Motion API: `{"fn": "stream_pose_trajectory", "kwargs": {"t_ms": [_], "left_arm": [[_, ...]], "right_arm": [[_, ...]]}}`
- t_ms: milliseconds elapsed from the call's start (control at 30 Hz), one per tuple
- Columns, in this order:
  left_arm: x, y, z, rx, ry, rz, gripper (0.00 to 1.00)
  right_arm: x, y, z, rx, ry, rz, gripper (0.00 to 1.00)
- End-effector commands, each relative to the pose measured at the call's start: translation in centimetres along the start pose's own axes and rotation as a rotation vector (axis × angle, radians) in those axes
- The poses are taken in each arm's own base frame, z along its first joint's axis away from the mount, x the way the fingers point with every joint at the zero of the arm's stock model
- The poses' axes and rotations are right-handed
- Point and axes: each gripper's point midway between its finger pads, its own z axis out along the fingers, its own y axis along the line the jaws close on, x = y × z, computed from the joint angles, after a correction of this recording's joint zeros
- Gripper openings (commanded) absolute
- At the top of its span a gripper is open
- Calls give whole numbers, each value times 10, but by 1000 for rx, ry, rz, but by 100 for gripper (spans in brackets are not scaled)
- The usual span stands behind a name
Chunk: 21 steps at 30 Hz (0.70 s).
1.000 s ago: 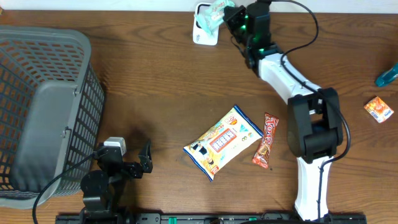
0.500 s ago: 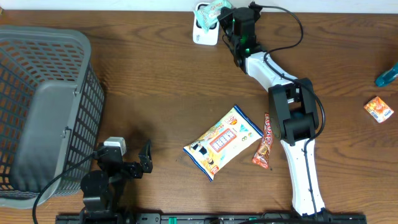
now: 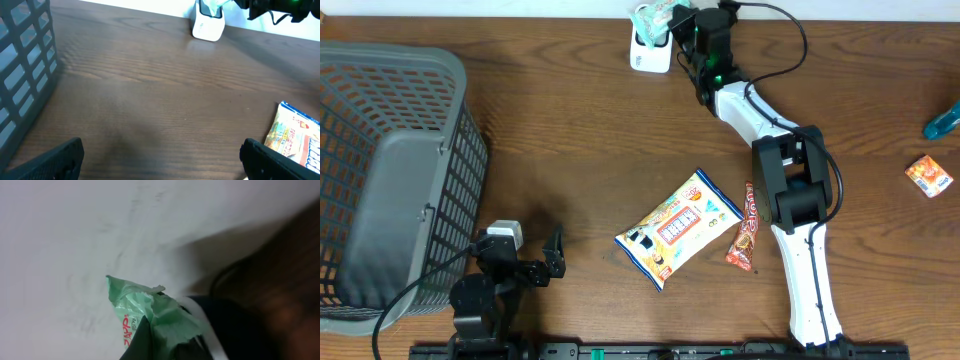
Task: Scan the item barcode
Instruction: 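Lift the wipes pack and hold it before the white scanner, then carry the wipes pack to the right side and release it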
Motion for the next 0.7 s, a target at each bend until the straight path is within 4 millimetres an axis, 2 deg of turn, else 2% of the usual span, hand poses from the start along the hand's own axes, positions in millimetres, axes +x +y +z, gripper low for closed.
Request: {"fn": "stream_pose_trajectory", "kwargs": {"t_ms": [0, 100, 200, 267, 300, 367, 400, 500, 567, 667], "left_arm": [[10, 1, 2, 3, 29, -18, 100], [10, 1, 2, 3, 29, -18, 100], [10, 1, 2, 3, 29, -18, 100], [10, 1, 2, 3, 29, -18, 100], [10, 1, 2, 3, 29, -18, 100], [10, 1, 2, 3, 29, -18, 100], [10, 1, 2, 3, 29, -18, 100], [10, 1, 2, 3, 29, -18, 100], [10, 1, 2, 3, 29, -18, 100], [10, 1, 2, 2, 29, -18, 100]], "right_arm": [[8, 19, 2, -87, 68, -170, 1], [11, 26, 0, -132, 122, -201, 1], [7, 22, 0, -122, 123, -192, 1], [0, 1, 2, -18, 79, -121, 1], [-3, -21, 2, 89, 44, -31, 1], [-2, -38, 0, 161, 32, 25, 1], [-1, -40, 0, 164, 33, 22, 1], [1, -35, 2, 149, 25, 9, 1], [0, -25, 3, 118, 2, -3, 1], [-9, 4, 5, 39, -28, -40, 1]]}}
